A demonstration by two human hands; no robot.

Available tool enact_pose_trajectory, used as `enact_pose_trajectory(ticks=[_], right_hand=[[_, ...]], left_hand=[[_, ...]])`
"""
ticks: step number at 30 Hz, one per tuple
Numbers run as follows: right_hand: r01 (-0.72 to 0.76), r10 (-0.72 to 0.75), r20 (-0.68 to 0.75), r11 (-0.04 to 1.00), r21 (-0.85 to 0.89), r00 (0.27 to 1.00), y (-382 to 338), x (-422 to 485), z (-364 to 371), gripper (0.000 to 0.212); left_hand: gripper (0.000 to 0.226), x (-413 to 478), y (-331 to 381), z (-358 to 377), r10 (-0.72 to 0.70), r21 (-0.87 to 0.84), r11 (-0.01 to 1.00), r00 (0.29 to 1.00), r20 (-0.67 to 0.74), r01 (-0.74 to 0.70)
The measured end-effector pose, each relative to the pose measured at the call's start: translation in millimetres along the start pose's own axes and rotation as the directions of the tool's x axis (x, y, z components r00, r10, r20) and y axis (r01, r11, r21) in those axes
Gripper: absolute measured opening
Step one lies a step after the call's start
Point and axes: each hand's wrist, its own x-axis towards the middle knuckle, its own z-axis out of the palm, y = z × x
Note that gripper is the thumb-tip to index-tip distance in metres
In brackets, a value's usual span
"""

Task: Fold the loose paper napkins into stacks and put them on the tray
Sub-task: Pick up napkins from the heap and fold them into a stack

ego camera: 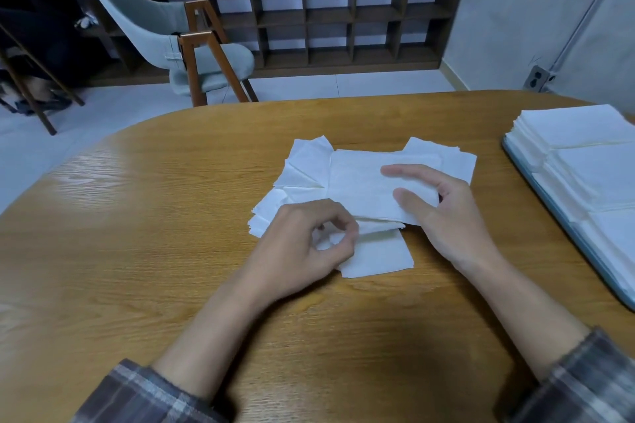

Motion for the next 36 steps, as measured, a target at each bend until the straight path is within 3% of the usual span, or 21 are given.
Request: enact_pose_trajectory(ticks=[7, 12, 24, 31, 36], right_hand=[[-0.013, 0.013, -0.008, 1.000, -0.004, 1.000, 2, 0, 2, 0.035], [-0.021, 0.021, -0.007, 1.000, -0.013, 1.000, 1, -1, 1, 0.035], [-0.007, 0.007, 0.004, 0.999, -0.034, 1.000, 0, -1, 2, 0.035], [0.014, -0.015, -0.035, 1.000, -0.016, 0.999, 1, 0, 0, 0.035], [0.017, -0.017, -0.018, 0.999, -0.027, 1.000, 1, -1, 1, 0.035]], left_hand=[[0.010, 1, -8, -3, -0.125, -0.096, 0.985, 0.981, 0.150, 0.141], [0.006, 3, -14, -5, -0.132, -0.097, 0.983, 0.971, 0.200, 0.153], [0.014, 1, -6, -4, -0.097, -0.018, 0.994, 0.969, 0.228, 0.104], [0.016, 2, 1, -9, -0.095, -0.047, 0.994, 0.987, 0.129, 0.102], [0.014, 1, -3, -9, -0.137, -0.081, 0.985, 0.972, 0.193, 0.155]])
